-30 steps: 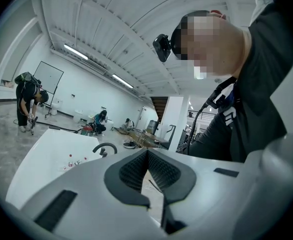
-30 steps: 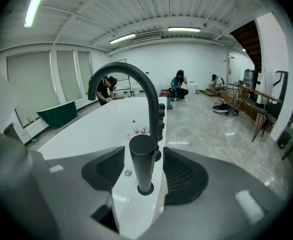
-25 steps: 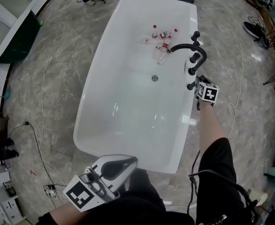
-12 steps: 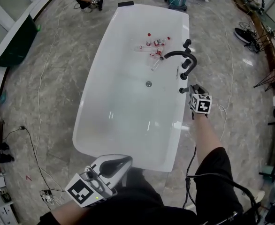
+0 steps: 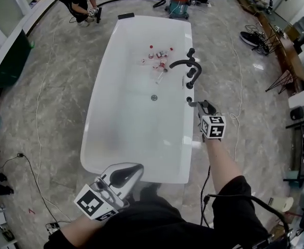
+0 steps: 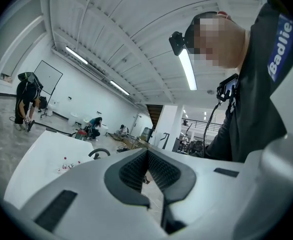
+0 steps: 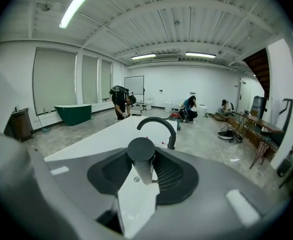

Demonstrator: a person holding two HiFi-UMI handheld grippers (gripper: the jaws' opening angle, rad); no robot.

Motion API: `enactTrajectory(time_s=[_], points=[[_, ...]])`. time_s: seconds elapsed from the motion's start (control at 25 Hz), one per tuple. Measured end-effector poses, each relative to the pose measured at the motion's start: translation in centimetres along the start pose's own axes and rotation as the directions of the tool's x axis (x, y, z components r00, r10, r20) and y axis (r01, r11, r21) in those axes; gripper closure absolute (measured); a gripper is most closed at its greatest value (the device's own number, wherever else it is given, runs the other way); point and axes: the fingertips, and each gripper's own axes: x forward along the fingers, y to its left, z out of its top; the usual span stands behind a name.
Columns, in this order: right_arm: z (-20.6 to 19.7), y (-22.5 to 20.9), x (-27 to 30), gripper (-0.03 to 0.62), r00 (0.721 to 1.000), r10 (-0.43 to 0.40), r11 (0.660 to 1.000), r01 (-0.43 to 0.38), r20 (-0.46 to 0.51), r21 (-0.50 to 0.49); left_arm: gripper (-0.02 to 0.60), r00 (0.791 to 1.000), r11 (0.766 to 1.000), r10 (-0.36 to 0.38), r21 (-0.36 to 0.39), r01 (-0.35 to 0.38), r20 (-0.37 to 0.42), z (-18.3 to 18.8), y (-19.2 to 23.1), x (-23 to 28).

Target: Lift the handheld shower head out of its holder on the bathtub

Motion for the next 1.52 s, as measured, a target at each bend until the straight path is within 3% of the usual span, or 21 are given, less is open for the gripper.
enactTrajectory(time_s=[0.48,0.96,1.52], points=[[-0.4,8.7,-13.3,0.462,0.999,0.003,0.999,-0.004,0.045,0.032,0.581,0.995,0.995,-0.101,-0.002,0.101,0.017,0.9,-2.6,-3.7],[3.8,17.3,-23.6,0.462,0.987,0.045,0.999,-0.042,0.153,-0.023,0.581,0.98,0.98,-0.198,0.01,0.198,-0.004,1.9,-4.8,-5.6],[4.6,25.8,-30.9,0.461,0.971,0.143,0.99,-0.137,0.194,-0.043,0.581,0.977,0.976,-0.203,0.066,0.207,-0.066,0.9,-6.0,-5.2]])
